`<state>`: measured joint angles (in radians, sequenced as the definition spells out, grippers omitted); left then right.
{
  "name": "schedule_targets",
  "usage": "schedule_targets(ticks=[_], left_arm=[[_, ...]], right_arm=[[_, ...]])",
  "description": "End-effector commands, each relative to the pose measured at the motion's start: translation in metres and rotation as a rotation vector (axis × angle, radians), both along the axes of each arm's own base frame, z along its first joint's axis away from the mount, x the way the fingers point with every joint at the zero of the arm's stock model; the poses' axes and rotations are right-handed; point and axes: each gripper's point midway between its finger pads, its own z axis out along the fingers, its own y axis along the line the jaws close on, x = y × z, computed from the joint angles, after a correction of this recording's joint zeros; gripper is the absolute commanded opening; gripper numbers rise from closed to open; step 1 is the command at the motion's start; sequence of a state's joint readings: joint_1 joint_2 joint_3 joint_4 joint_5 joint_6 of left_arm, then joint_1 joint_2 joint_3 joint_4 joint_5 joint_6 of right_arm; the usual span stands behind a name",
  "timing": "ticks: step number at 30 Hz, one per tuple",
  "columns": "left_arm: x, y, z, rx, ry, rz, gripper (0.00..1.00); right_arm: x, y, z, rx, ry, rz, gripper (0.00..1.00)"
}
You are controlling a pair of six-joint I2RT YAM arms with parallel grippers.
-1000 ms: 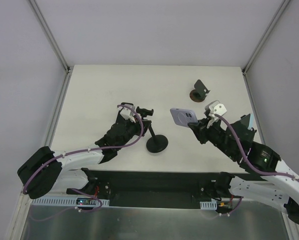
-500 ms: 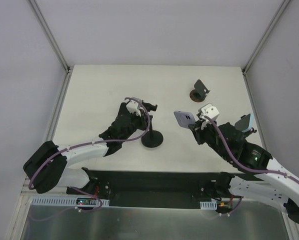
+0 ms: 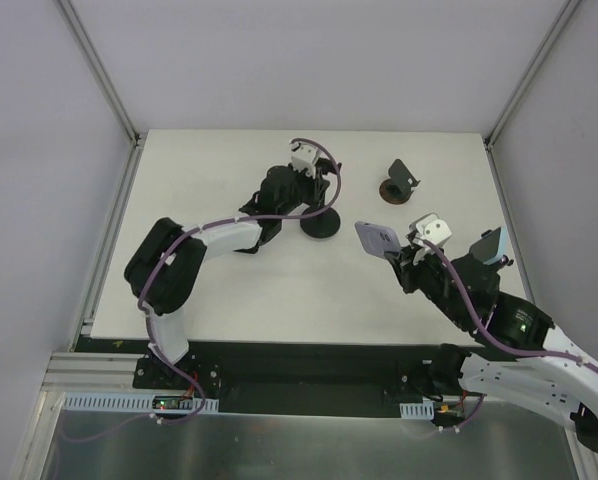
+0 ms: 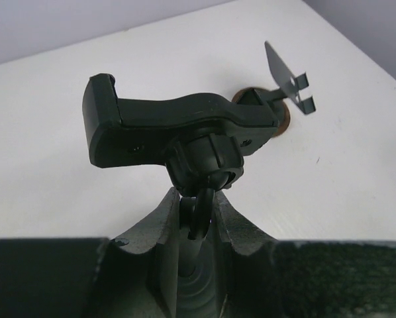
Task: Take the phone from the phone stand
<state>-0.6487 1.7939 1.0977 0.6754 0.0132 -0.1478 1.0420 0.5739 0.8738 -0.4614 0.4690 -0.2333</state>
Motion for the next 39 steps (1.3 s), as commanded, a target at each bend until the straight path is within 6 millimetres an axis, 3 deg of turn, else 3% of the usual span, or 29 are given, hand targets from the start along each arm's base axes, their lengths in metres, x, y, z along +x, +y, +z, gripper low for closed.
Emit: schedule_targets(ticks=[1,6,9,17,20,22,26,29,35,39], left_arm=[[0.026,-0.049,0.079,-0.143,-0.211,-0.163,0.00],[0.050,-0.094,0.079,-0.191,-0.231,-0.284,0.00],[0.066,-0.111,0.075,-0.193,-0.253,-0.309,0.00],[0.096,-0.131,0.047,-0.104,-0.252,-0.322,0.00],[0.095,-0.130,0.043,-0.091,-0.245,-0.326,0.14],[0.091,-0.128,0.046,-0.090,-0.246,-0.329,0.25],[0.076,-0.111,0.068,-0.093,-0.280,-0.307,0.62],[0.063,-0.094,0.091,-0.095,-0.320,-0.274,0.75],[0.027,-0.050,0.131,-0.114,-0.385,-0.189,0.87],[-0.007,-0.013,0.134,-0.112,-0.371,-0.117,0.92]], right_arm=[[0.005,-0.004,0.030,0.073,-0.086,-0.027,0.01],[0.006,-0.004,0.029,0.048,-0.095,-0.018,0.01],[0.007,-0.001,0.027,0.028,-0.097,-0.007,0.01],[0.009,0.005,0.021,-0.010,-0.091,0.007,0.01],[0.010,0.006,0.020,-0.014,-0.087,0.007,0.01],[0.010,0.007,0.021,-0.007,-0.087,0.010,0.01],[0.010,0.008,0.023,0.009,-0.082,0.006,0.01],[0.010,0.010,0.024,0.017,-0.070,0.009,0.01],[0.009,0.016,0.013,0.022,-0.004,0.005,0.01],[0.010,0.020,-0.002,0.009,0.060,-0.011,0.01]])
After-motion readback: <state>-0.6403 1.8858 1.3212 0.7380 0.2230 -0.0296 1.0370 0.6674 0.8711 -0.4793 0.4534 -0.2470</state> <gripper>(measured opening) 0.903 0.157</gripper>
